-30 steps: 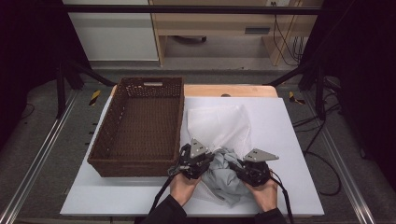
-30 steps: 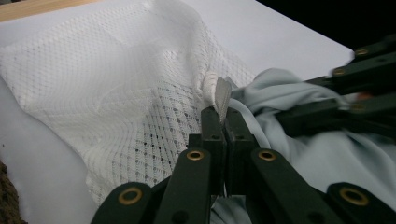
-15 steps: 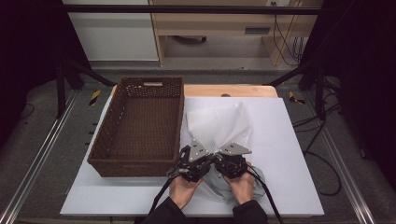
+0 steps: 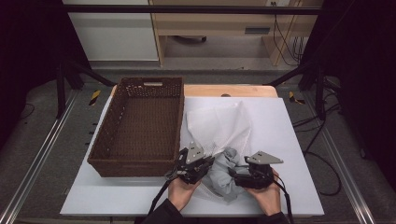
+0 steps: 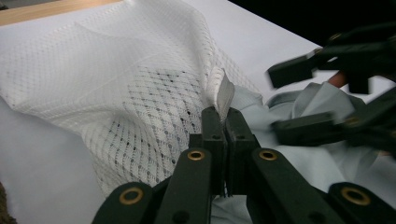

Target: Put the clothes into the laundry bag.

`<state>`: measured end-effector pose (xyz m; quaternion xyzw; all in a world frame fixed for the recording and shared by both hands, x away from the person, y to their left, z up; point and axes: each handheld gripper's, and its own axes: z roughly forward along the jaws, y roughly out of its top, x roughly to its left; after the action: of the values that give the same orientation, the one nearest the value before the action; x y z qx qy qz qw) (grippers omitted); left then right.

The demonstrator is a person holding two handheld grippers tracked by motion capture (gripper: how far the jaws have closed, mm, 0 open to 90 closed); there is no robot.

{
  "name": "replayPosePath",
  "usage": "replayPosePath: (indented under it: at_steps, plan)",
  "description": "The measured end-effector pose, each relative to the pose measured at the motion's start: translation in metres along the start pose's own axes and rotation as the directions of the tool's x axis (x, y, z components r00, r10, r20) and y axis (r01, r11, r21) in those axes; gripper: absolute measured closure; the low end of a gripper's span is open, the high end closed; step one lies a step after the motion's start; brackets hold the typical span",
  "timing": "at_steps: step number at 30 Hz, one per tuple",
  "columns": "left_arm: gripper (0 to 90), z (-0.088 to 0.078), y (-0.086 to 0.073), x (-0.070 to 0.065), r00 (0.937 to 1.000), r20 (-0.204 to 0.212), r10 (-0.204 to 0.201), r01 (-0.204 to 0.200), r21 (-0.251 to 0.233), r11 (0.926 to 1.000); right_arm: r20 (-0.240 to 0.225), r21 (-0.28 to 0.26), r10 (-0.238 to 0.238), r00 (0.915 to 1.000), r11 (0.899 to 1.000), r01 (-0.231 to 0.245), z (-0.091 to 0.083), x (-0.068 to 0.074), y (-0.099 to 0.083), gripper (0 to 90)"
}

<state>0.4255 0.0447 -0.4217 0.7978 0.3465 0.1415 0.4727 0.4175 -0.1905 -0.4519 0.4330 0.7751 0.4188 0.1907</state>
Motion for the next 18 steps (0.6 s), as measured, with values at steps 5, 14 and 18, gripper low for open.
replayPosePath:
  at_steps: [5,14,18]
  plan:
    - [87.8,0.002,0.000,0.000,1.0000,-0.002,-0.007,0.007,0.005,1.0000,-0.052,0.064,-0.037,0.9980,0.997,0.040,0.028,0.006,0.000,68.9]
    - [87.9,-0.011,0.014,0.001,0.9997,0.002,-0.024,0.024,-0.038,0.9990,-0.147,-0.026,-0.177,0.9732,0.984,0.175,0.004,0.044,0.024,80.3]
    - [88.1,-0.016,0.015,-0.003,1.0000,0.009,-0.001,0.001,-0.030,0.9995,-0.095,0.007,-0.154,0.9835,0.988,0.156,0.033,0.046,0.030,80.1]
